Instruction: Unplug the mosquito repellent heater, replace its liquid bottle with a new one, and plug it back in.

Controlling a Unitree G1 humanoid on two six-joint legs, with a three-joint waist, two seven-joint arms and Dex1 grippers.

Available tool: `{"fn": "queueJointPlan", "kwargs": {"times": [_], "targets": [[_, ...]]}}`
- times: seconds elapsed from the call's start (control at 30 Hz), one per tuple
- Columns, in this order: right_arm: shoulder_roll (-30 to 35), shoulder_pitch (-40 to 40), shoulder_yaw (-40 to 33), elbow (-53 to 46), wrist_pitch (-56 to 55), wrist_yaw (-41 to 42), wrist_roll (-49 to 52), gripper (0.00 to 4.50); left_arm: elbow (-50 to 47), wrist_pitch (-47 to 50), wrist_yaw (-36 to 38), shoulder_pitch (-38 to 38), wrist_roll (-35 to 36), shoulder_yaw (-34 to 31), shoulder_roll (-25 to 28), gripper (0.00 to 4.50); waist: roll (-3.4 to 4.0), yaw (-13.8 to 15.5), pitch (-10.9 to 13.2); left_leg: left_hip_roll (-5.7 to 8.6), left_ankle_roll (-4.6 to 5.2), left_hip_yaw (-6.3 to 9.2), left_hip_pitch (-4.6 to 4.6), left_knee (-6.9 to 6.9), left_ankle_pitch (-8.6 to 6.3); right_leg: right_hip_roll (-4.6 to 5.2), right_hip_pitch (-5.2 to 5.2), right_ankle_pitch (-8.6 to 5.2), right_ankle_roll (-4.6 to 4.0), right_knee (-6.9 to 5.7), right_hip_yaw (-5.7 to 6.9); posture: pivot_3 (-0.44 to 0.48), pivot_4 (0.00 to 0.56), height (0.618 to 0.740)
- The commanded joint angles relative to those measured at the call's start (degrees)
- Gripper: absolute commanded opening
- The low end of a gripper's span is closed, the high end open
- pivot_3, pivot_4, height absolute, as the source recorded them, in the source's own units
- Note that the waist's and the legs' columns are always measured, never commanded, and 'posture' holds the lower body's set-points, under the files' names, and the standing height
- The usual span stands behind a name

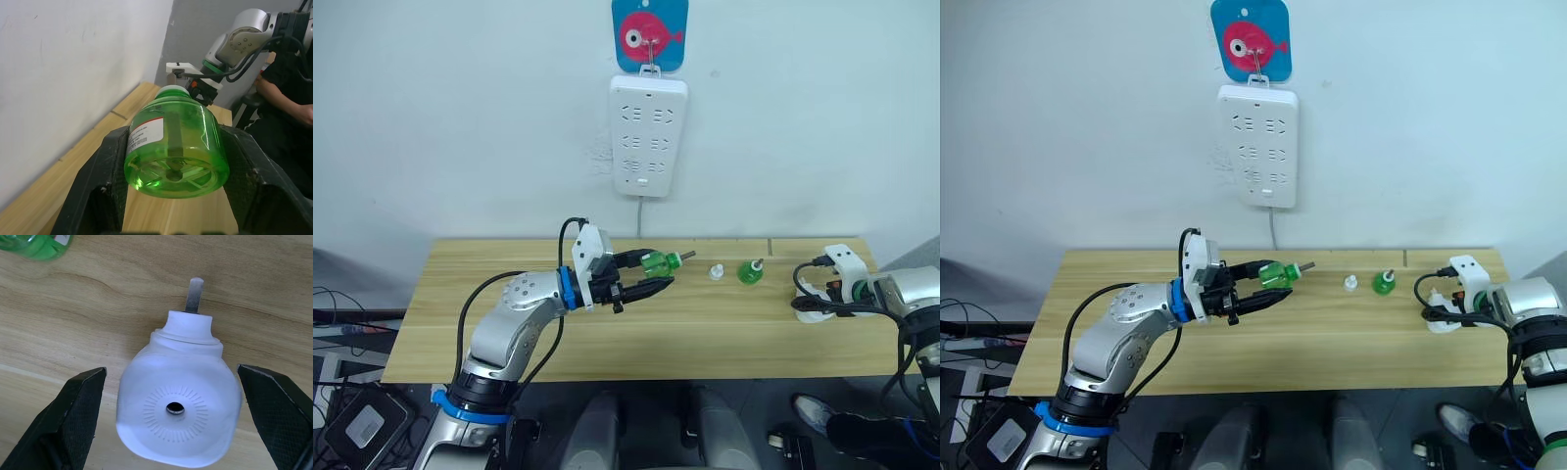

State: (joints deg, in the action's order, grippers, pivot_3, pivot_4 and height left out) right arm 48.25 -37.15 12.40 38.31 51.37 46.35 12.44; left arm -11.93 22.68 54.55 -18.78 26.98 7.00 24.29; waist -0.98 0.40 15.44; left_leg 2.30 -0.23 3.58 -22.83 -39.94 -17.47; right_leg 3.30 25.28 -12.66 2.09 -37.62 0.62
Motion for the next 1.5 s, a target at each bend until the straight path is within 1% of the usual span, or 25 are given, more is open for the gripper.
{"fn": "queueJointPlan", "kwargs": {"times": [0.03,0.1,0.13,0.23,0.3,0.33,0.4,0.43,0.5,0.53,0.6,0.67,0.8,0.97,1.1,1.23,1.5], "targets": [[0.6,-0.8,-0.9,1.0,-0.2,2.2,-1.5,3.87,-3.1,0.3,0.6,0.3,1.3,-0.3,0.8,2.28,0.0,0.0,0.0,0.0,0.0,0.0,0.0,0.0,0.0,0.0,0.0,0.0,0.0,0.0,0.0,0.087,0.288,0.74],[1.1,-0.6,-1.0,0.4,0.6,3.5,-1.9,3.18,-3.2,0.8,0.9,0.5,1.5,-0.2,1.1,2.28,-0.04,0.0,0.0,-0.01,0.0,0.01,0.0,0.0,0.0,0.01,0.0,0.0,0.0,0.0,0.0,0.083,0.29,0.74],[1.4,-0.4,-1.0,-0.1,0.8,4.2,-2.0,2.99,-3.2,1.0,1.1,0.6,1.5,-0.2,1.3,2.28,-0.05,0.0,0.0,-0.01,0.0,0.02,0.04,-0.01,0.0,0.01,-0.05,0.0,0.0,0.01,0.01,0.083,0.29,0.74],[2.8,0.1,-1.5,-1.9,1.0,6.6,-2.3,2.97,-2.8,1.0,1.8,0.4,1.6,-0.1,1.5,2.28,0.0,0.0,0.0,-0.01,0.0,0.02,0.02,0.0,0.0,0.01,-0.03,0.0,0.0,0.04,0.0,0.079,0.29,0.74],[5.0,0.4,-1.8,-4.6,-0.1,10.3,-2.0,2.97,-2.1,1.4,3.2,-0.2,2.2,-0.3,2.0,2.28,0.05,0.0,0.1,-0.01,0.0,0.0,0.0,0.0,0.0,0.01,0.0,0.0,0.0,0.02,-0.01,0.079,0.29,0.74],[6.5,0.9,-1.8,-6.8,-0.5,13.4,-1.2,2.97,-2.0,2.0,4.1,-0.5,2.9,-0.5,2.3,2.28,0.11,0.0,0.1,-0.01,0.0,-0.01,0.0,0.0,0.0,0.01,0.0,0.0,0.0,0.03,-0.01,0.079,0.29,0.74],[10.5,2.4,-3.6,-14.4,5.9,22.9,5.6,2.97,-1.9,4.3,6.1,-1.1,5.2,-1.0,3.3,2.28,0.24,0.0,0.2,0.01,0.01,0.0,-0.03,0.0,0.0,0.02,0.02,0.0,0.0,0.03,0.0,0.079,0.29,0.74],[12.0,2.8,-5.8,-18.3,11.1,27.2,11.0,2.97,-1.9,5.2,7.1,-1.5,6.1,-1.0,3.9,2.28,0.26,0.0,0.2,0.01,0.01,0.03,-0.02,0.01,-0.01,0.02,0.01,0.0,0.0,0.06,0.02,0.072,0.288,0.74],[13.3,1.6,-12.7,-23.5,23.3,31.9,22.2,2.97,-2.2,9.1,8.4,-2.4,9.4,-1.6,4.8,2.28,0.25,0.0,0.2,-0.01,0.03,0.13,-0.04,0.02,-0.02,0.01,0.0,0.0,0.0,0.05,0.08,0.072,0.288,0.74],[12.8,0.0,-16.5,-24.5,29.8,32.0,26.5,2.97,-2.4,11.3,8.8,-3.1,11.3,-2.1,5.1,2.28,0.24,-0.2,0.2,-0.03,0.16,0.16,-0.03,0.02,-0.09,0.0,-0.02,0.0,0.0,0.06,0.09,0.059,0.285,0.74],[10.3,-2.7,-23.1,-25.9,38.8,29.6,31.4,2.97,-2.6,15.4,9.3,-4.7,14.9,-2.8,5.6,2.28,0.22,-0.3,0.2,-0.05,0.2,0.16,-0.02,0.01,-0.12,-0.01,-0.04,0.0,-0.01,0.07,0.07,0.046,0.281,0.74],[7.9,-3.7,-26.6,-26.5,41.0,24.8,36.1,2.97,-2.2,17.7,8.8,-6.5,17.1,-3.4,5.1,2.28,0.21,-0.2,0.2,-0.05,0.22,0.18,-0.02,0.01,-0.12,-0.01,-0.06,0.0,-0.01,0.07,0.08,0.046,0.281,0.74],[6.2,-2.6,-28.0,-30.0,41.1,15.4,50.8,2.97,-0.7,19.5,8.1,-9.7,18.4,-3.5,3.6,2.28,0.19,0.1,0.2,0.03,0.19,0.27,-0.07,0.0,-0.11,0.03,-0.07,0.0,0.0,0.07,0.12,0.03,0.279,0.74],[2.5,-3.2,-29.6,-30.2,41.1,0.0,64.3,2.97,0.7,19.3,8.7,-12.2,17.8,-2.2,2.4,2.28,0.16,0.0,0.2,0.09,0.05,0.2,-0.12,0.0,-0.03,0.14,-0.02,0.01,0.0,0.09,0.14,0.028,0.282,0.74],[1.2,-2.7,-30.0,-30.3,41.1,-8.8,73.1,2.97,0.7,19.8,8.7,-12.7,17.7,-1.7,1.5,2.28,0.16,0.0,0.2,0.08,0.05,0.18,-0.11,0.0,-0.03,0.15,-0.03,0.01,0.0,0.11,0.14,0.028,0.282,0.74],[1.0,-2.3,-28.9,-30.7,40.2,-15.9,81.2,2.97,0.7,19.6,8.5,-12.9,17.5,-1.1,1.1,2.28,0.15,-0.2,0.3,0.07,0.08,0.17,-0.12,0.0,-0.04,0.15,-0.03,0.01,0.0,0.1,0.14,0.03,0.289,0.74],[4.6,-0.1,-21.9,-33.3,32.5,-27.0,98.2,2.97,0.9,19.2,7.7,-13.3,17.1,-0.5,-0.5,2.28,0.09,-0.4,0.3,0.05,0.22,0.17,-0.12,0.0,-0.13,0.13,-0.03,0.01,0.0,0.12,0.14,0.034,0.296,0.74]]}}
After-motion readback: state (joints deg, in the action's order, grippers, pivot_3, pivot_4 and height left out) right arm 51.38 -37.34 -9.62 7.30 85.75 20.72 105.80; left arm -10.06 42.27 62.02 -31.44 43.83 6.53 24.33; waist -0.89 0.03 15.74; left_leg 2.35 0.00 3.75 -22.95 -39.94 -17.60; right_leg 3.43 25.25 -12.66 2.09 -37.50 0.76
